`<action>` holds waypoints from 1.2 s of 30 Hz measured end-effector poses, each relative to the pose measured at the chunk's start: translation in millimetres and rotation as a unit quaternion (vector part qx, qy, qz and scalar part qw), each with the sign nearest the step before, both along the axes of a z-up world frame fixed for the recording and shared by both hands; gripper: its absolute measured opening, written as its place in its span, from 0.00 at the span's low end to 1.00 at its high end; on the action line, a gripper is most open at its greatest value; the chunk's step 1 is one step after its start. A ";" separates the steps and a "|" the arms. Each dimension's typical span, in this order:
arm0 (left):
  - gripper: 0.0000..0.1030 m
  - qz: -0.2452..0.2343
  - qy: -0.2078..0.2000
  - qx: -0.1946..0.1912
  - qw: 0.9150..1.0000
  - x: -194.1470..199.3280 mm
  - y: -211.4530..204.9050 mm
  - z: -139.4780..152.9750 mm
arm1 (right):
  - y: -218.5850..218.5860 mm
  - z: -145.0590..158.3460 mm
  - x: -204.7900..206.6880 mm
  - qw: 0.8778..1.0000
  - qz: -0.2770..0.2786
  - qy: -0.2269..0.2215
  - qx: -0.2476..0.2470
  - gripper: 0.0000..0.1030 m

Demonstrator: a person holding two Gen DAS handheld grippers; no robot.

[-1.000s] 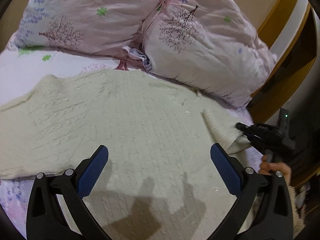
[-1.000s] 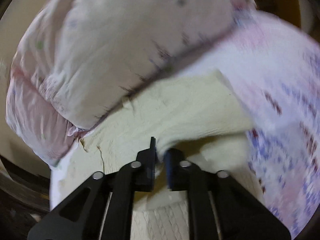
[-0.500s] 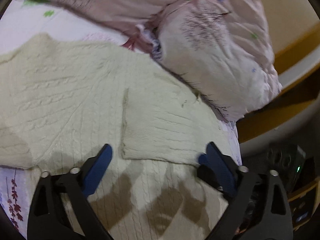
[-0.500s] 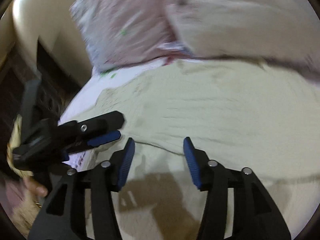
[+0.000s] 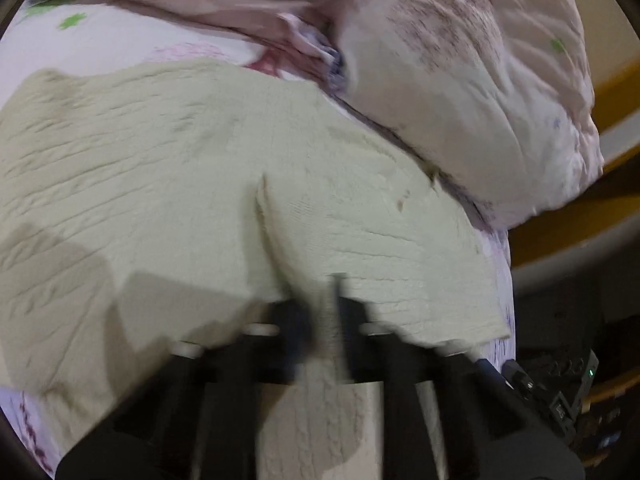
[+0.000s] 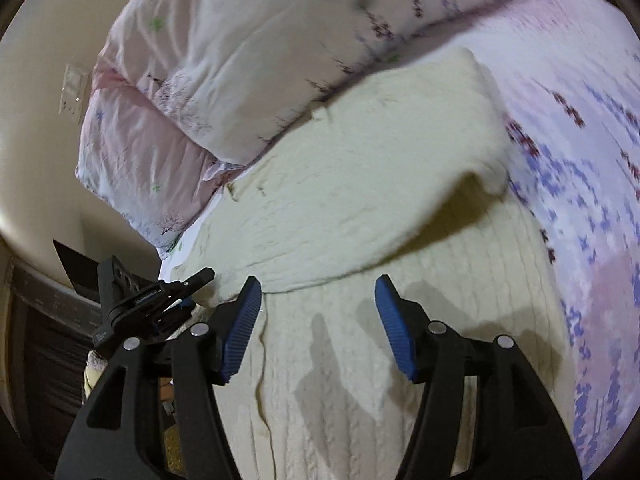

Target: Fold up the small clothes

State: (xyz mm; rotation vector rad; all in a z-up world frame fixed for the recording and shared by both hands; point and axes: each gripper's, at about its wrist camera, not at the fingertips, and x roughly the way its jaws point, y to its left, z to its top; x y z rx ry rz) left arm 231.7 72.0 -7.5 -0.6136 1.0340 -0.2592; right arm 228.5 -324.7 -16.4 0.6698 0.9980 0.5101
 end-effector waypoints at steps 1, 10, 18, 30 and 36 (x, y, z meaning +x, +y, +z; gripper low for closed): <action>0.03 -0.003 -0.005 0.007 1.000 2.2 -1.4 2.0 | 0.7 -3.8 2.1 1.000 -0.004 0.007 -0.001 0.57; 0.03 0.081 -0.083 0.067 0.991 -10.8 51.7 39.5 | -9.0 -7.7 17.3 0.997 -0.074 0.007 0.015 0.57; 0.03 0.070 -0.026 0.068 0.995 -17.2 54.6 2.3 | -25.1 -14.5 29.5 0.981 -0.185 -0.011 -0.063 0.04; 0.60 0.069 -0.039 0.078 0.994 -38.1 55.6 20.5 | 33.2 35.1 7.0 0.985 -0.065 -0.052 -0.153 0.40; 0.63 0.119 -0.079 0.064 0.988 -116.1 94.7 39.6 | 143.7 49.0 18.1 0.960 0.086 -0.123 -0.237 0.30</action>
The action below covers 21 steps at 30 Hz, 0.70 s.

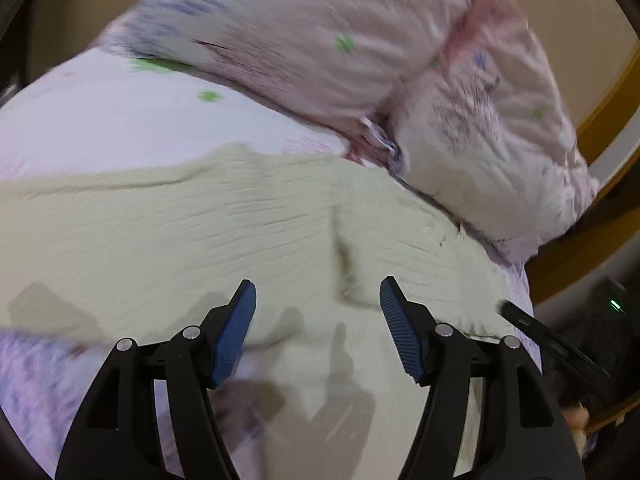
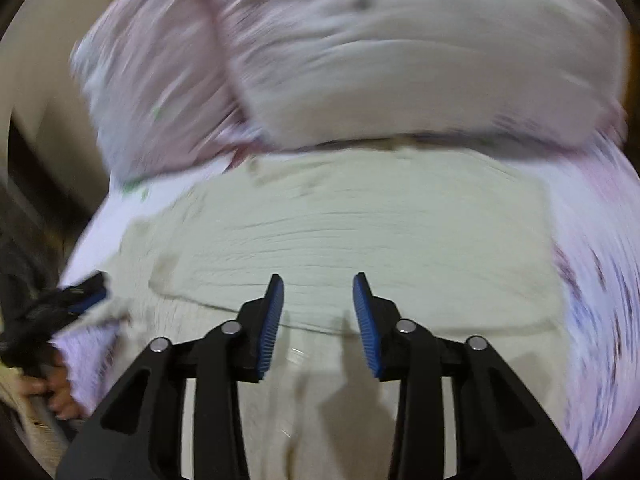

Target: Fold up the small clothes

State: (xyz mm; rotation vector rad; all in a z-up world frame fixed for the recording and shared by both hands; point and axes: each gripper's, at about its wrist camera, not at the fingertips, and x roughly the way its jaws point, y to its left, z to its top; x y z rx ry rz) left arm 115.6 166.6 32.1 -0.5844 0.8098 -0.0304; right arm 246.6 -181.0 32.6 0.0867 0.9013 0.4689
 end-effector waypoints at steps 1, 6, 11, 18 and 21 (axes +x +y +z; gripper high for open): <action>0.63 0.019 -0.002 0.000 1.000 -18.4 11.9 -0.6 | 20.0 -3.9 3.9 1.000 0.020 -0.004 -0.020 0.30; 0.63 0.108 0.001 -0.020 0.994 -82.8 63.2 -11.8 | 74.4 -23.3 14.8 0.995 0.052 -0.013 -0.087 0.30; 0.63 0.206 0.016 -0.077 0.975 -120.4 115.9 -33.0 | 86.3 -38.8 13.0 0.993 0.057 -0.008 -0.105 0.40; 0.62 0.281 -0.015 -0.167 0.945 -126.6 158.4 -43.7 | 67.6 -29.0 2.8 0.997 0.064 0.026 -0.034 0.47; 0.56 0.304 -0.020 -0.201 0.931 -124.2 176.4 -48.2 | 63.3 -26.1 -1.5 0.997 0.066 0.034 -0.018 0.47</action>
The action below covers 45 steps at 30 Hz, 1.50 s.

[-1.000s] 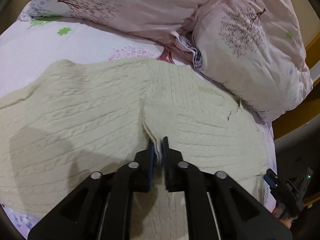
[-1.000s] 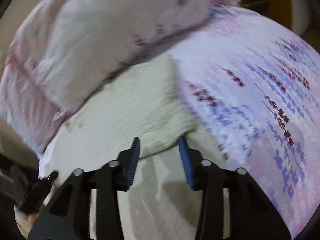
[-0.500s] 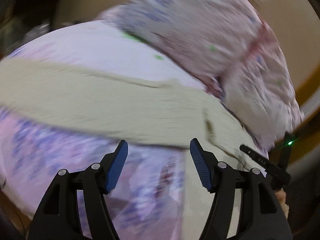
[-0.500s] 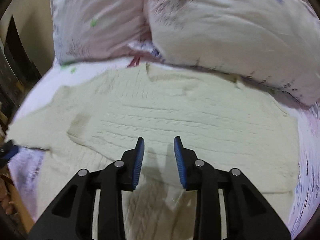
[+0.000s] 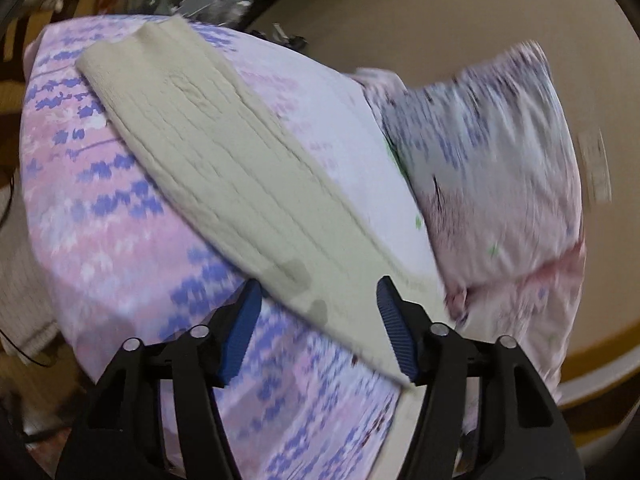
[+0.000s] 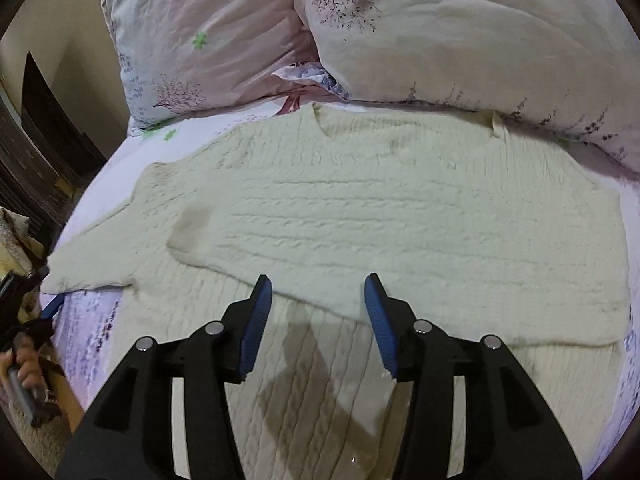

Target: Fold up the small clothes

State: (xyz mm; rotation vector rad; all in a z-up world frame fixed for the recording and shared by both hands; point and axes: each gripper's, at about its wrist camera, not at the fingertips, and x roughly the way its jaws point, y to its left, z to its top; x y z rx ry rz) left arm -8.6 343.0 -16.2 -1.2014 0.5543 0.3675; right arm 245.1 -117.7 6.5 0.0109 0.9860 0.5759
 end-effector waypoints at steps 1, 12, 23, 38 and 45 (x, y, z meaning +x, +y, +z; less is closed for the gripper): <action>0.54 0.004 0.000 -0.005 1.000 -1.3 4.4 -0.8 | -1.6 1.3 -2.0 1.000 0.001 0.000 0.004 0.48; 0.07 0.033 0.005 0.007 0.999 -4.0 23.1 13.0 | -27.6 12.1 -15.3 0.999 -0.004 -0.015 0.028 0.52; 0.06 -0.072 -0.074 0.130 0.986 74.4 -43.4 110.9 | -67.8 14.3 -12.3 0.998 -0.037 -0.023 0.045 0.55; 0.06 -0.439 -0.107 0.184 0.873 222.0 -318.2 101.6 | -145.6 -2.2 -5.9 0.990 -0.128 -0.013 0.051 0.55; 0.07 -0.519 -0.060 0.190 0.831 222.1 -371.3 62.9 | -165.7 -2.8 -1.8 0.986 -0.158 -0.016 0.045 0.55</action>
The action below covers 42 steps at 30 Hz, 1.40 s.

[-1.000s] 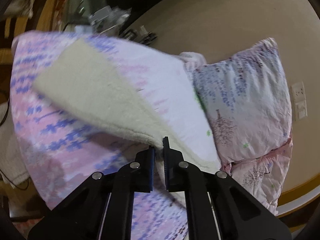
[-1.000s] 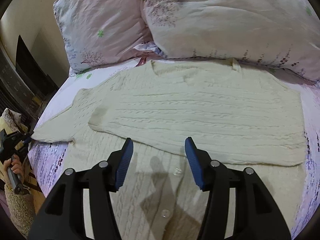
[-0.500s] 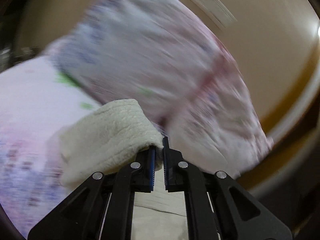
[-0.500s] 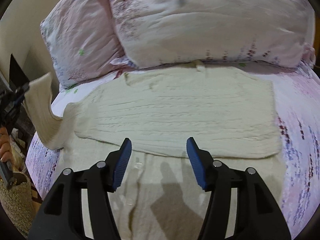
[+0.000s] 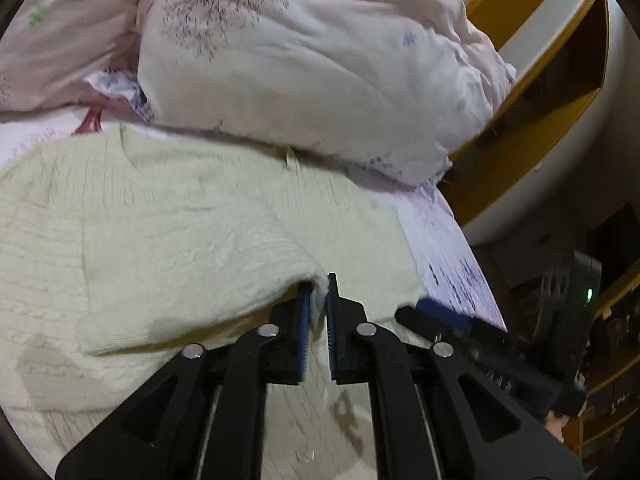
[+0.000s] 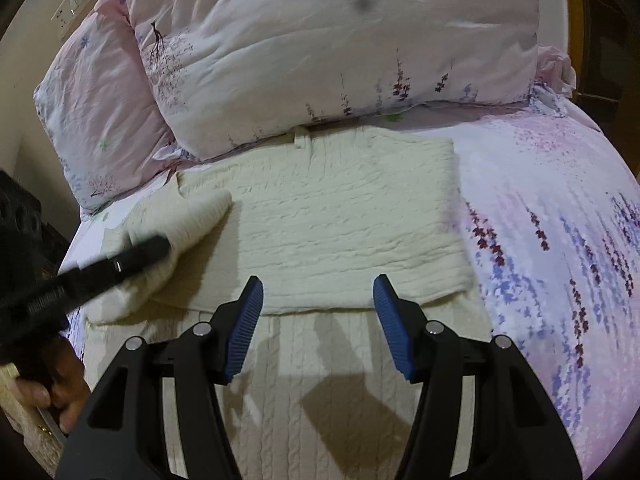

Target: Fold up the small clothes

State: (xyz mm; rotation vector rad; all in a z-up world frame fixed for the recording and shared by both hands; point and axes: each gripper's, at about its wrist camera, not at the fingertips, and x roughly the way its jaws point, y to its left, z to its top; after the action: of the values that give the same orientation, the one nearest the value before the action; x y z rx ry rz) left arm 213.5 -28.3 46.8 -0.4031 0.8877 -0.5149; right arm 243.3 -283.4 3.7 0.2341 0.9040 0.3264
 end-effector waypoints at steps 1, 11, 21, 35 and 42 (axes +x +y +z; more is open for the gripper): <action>0.09 -0.003 0.003 -0.007 1.000 -3.7 3.5 0.5 | 1.3 3.7 0.0 1.000 0.003 -0.007 -0.004 0.55; 0.56 0.135 0.016 -0.024 0.990 -35.1 127.3 -8.7 | 84.3 38.7 -17.5 0.982 0.157 -0.092 -0.044 0.56; 0.53 0.160 0.073 -0.022 0.984 -28.9 154.1 -46.4 | 211.7 17.6 -44.2 0.921 0.303 -0.152 -0.191 0.55; 0.56 0.147 0.063 -0.029 0.987 -30.6 156.4 -46.8 | 79.5 48.3 5.5 0.991 0.074 -0.101 0.043 0.05; 0.65 0.136 0.059 -0.025 0.989 -30.8 151.4 -45.4 | -30.7 -7.6 25.9 0.982 -0.071 0.026 0.175 0.13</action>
State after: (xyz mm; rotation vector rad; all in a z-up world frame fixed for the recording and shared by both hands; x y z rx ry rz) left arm 182.7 123.0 1.4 -0.5958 0.9169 -0.2635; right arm 269.2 -314.1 -3.9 0.6302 0.8722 0.3470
